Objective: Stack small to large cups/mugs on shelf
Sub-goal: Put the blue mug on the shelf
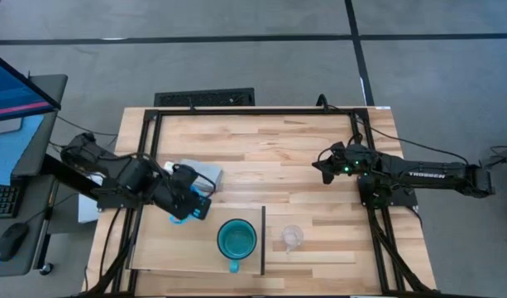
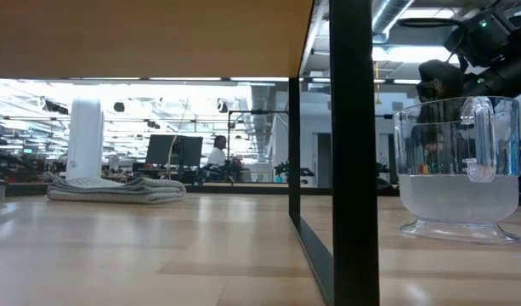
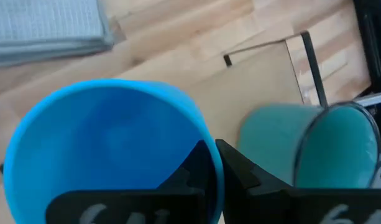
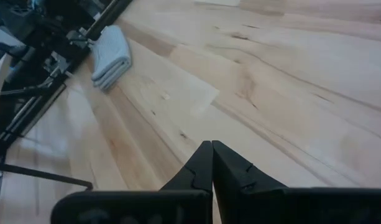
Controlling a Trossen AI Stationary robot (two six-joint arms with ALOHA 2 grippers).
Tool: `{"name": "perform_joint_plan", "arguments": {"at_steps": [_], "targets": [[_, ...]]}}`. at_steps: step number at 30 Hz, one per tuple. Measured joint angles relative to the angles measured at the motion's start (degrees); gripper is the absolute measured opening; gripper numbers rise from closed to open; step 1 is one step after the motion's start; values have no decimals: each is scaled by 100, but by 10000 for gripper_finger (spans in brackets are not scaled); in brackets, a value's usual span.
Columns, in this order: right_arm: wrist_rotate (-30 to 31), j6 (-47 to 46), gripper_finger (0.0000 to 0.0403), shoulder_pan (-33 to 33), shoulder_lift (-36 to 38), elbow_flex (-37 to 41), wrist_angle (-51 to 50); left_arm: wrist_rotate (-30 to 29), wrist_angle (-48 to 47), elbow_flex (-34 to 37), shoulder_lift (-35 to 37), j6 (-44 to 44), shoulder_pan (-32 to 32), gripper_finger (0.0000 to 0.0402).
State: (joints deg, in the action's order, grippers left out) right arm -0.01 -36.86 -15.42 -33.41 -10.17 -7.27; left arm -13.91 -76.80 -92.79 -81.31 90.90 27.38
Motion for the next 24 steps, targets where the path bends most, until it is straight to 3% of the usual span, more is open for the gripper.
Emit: {"name": "perform_joint_plan", "arguments": {"at_steps": [7, 11, 24], "targets": [[2, 146, 27, 0, 1, 0, -2, 142, -1330, -1763, -1077, 571, 251, 0], [2, 144, 27, 0, 1, 0, -2, 217, -1311, -2352, -1546, 607, 303, 0], [-1, 434, 27, 0, 1, 0, 3, 403, -1323, -2232, -1916, 1419, 445, 0]]}}
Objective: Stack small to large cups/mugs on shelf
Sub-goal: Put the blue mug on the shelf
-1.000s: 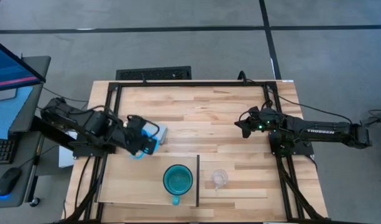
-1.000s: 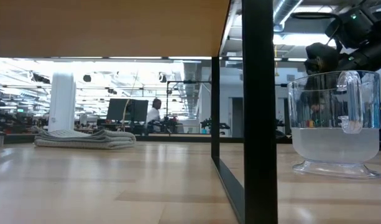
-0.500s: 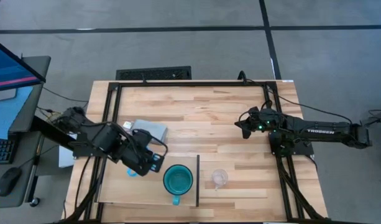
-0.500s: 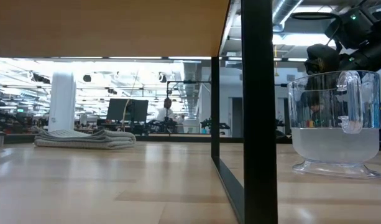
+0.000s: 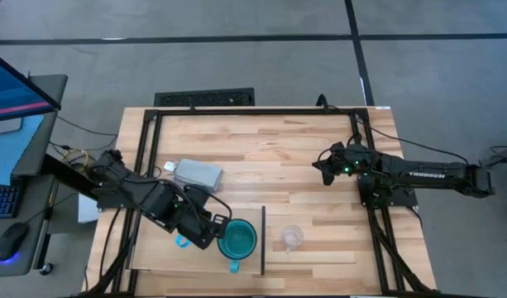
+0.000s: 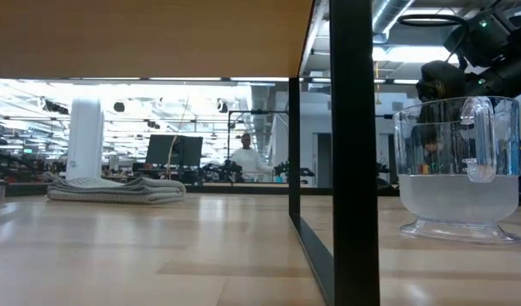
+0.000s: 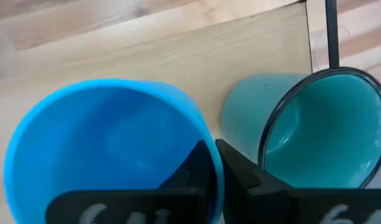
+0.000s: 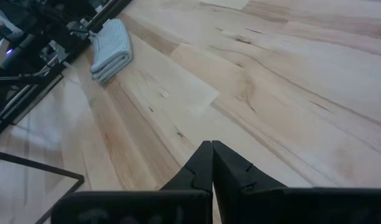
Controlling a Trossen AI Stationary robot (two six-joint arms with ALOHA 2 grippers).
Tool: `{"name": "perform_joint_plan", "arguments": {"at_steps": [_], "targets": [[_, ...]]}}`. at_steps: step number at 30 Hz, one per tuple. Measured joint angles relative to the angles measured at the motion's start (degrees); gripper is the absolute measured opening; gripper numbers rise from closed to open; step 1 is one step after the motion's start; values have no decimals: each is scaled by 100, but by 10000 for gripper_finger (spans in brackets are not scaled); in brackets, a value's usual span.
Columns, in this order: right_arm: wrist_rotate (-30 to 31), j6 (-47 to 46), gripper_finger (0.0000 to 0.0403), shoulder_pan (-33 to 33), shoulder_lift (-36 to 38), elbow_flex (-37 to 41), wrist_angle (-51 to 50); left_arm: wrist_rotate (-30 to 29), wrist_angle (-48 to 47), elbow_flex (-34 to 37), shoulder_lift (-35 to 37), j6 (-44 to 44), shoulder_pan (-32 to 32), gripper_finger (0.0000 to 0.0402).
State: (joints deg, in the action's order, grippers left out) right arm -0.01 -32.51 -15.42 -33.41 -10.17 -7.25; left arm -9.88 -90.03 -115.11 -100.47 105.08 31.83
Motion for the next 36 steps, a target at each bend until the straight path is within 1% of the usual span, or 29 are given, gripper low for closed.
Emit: {"name": "perform_joint_plan", "arguments": {"at_steps": [8, 12, 16, 22, 26, 36], "targets": [[-11, 18, 27, 0, 0, 0, -2, 223, -8, 2, -184, 547, 166, 0], [-13, 226, 27, 0, 0, 0, 15, 330, -4, 4, -352, 785, 193, 0], [-13, 262, 27, 0, 0, 0, 19, 471, -1, 4, -548, 823, 193, 0], [-35, 306, 27, 0, 0, 0, 35, 443, 4, 4, -643, 1060, 190, 0], [-62, 312, 27, 0, 0, 0, 35, 306, -3, 4, -645, 1211, 190, 0], [-155, 601, 27, 0, 0, 0, 35, 301, -1, 4, -647, 1196, 175, 4]]}}
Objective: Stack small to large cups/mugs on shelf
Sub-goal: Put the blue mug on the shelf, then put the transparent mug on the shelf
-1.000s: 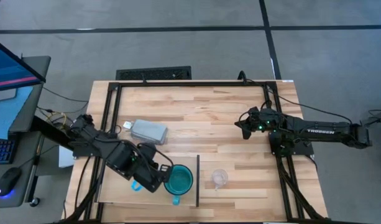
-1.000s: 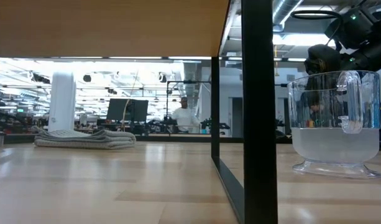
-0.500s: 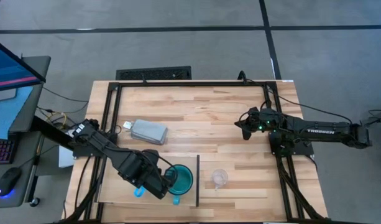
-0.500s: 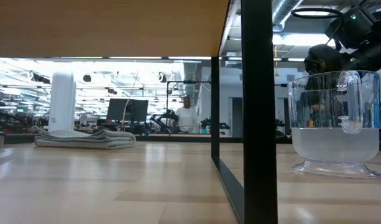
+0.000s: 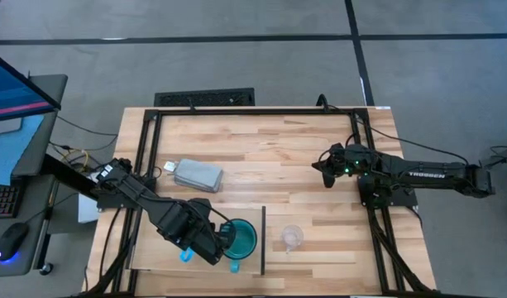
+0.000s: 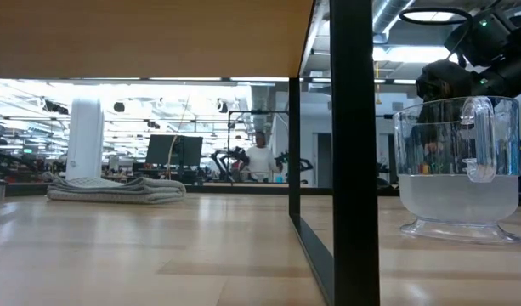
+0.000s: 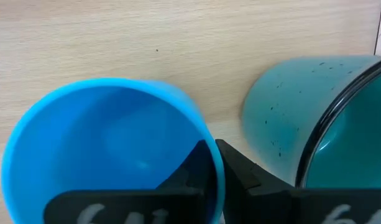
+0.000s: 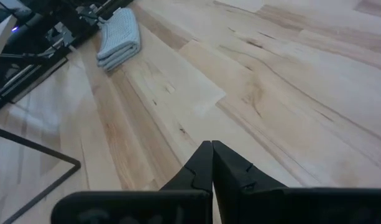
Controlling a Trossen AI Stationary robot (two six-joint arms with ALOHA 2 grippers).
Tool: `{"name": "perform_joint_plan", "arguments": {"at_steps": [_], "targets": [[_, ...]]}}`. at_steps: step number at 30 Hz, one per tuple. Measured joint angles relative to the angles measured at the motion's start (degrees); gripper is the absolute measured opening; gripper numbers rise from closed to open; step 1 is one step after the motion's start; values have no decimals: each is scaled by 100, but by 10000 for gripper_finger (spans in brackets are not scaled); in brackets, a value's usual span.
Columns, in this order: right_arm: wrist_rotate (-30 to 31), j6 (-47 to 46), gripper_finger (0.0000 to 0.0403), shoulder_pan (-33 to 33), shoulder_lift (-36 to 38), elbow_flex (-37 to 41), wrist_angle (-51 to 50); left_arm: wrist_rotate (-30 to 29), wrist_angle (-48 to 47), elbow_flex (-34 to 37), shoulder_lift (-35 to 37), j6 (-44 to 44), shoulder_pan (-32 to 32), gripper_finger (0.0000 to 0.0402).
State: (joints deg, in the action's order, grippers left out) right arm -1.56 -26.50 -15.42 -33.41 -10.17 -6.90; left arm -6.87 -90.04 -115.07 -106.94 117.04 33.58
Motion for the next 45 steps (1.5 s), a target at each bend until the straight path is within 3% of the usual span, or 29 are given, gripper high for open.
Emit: {"name": "perform_joint_plan", "arguments": {"at_steps": [19, 27, 45], "targets": [[0, 17, 27, 0, 0, 0, 0, 23, 30, 0, -4, -221, -9, 89], [0, 17, 27, 0, 0, 0, -2, -434, 8, -302, -9, -408, -9, 93], [2, 304, 27, 0, 0, 0, -2, -464, 6, -479, 113, -536, 2, 93]]}}
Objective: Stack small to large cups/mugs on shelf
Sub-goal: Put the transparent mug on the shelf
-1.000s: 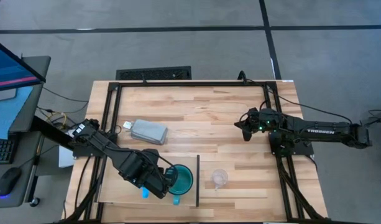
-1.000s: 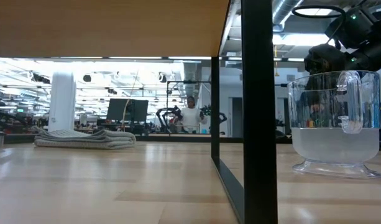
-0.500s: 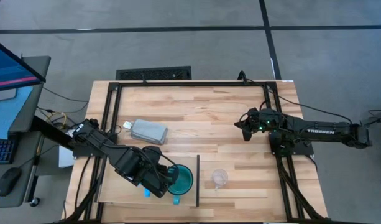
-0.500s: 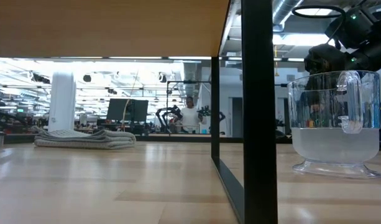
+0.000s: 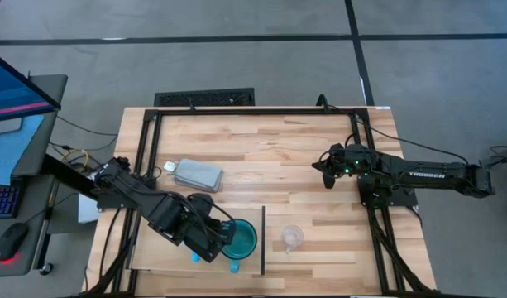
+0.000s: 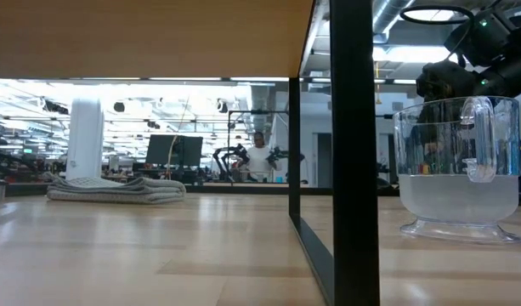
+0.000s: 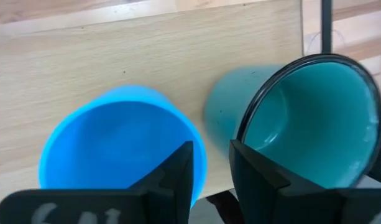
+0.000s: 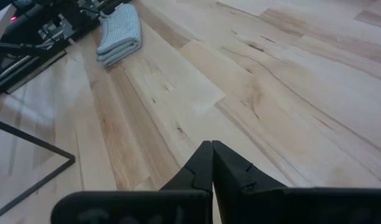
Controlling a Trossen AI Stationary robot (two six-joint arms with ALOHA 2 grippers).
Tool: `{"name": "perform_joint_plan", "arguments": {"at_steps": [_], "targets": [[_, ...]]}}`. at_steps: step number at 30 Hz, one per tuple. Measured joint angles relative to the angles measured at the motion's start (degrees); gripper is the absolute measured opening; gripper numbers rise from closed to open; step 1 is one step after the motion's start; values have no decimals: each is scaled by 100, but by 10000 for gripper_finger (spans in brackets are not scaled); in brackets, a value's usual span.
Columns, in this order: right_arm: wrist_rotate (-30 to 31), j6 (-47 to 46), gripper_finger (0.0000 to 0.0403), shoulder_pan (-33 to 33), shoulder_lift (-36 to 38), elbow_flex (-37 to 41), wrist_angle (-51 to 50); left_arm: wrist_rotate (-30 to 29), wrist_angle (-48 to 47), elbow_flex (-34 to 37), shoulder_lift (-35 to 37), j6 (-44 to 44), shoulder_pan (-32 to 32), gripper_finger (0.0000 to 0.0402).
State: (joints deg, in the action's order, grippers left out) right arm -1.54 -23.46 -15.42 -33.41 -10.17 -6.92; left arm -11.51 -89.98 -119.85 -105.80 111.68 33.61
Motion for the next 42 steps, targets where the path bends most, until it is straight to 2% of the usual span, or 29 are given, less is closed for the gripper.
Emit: {"name": "perform_joint_plan", "arguments": {"at_steps": [8, 10, 16, 19, 23, 26, 30, 34, 38, 42], "targets": [[0, 2, 27, 0, 0, 0, -4, 13, -1, 0, 196, -41, 0, 93], [0, 4, 27, 0, 0, 0, -7, -189, 0, 0, 267, -172, 2, 93], [0, 2, 27, 0, 0, 0, 7, -1832, -1, 0, 709, -1063, 3, 93], [-2, 0, 27, 0, 0, 0, 142, -3001, -1, 0, 1011, -1741, 3, 93], [-203, -161, 27, 2, 0, 0, 881, -4351, 0, 0, 1425, -2919, 22, 93], [-389, -203, 27, 2, 2, -4, 1648, -4908, -2, 0, 1711, -3877, -37, 93], [-416, -500, 23, 0, 2, -4, 2415, -5298, 1, 18, 2130, -5044, -190, 93], [-413, -671, 11, 2, 2, -4, 2736, -5542, 2, 362, 2755, -5772, -360, 93], [-400, -707, 5, 2, 0, -4, 2885, -5532, -6, 1228, 3617, -5933, -437, 93], [-274, -792, 7, 136, -92, -102, 2984, -5418, -6, 2334, 4535, -5726, -433, 93]]}}
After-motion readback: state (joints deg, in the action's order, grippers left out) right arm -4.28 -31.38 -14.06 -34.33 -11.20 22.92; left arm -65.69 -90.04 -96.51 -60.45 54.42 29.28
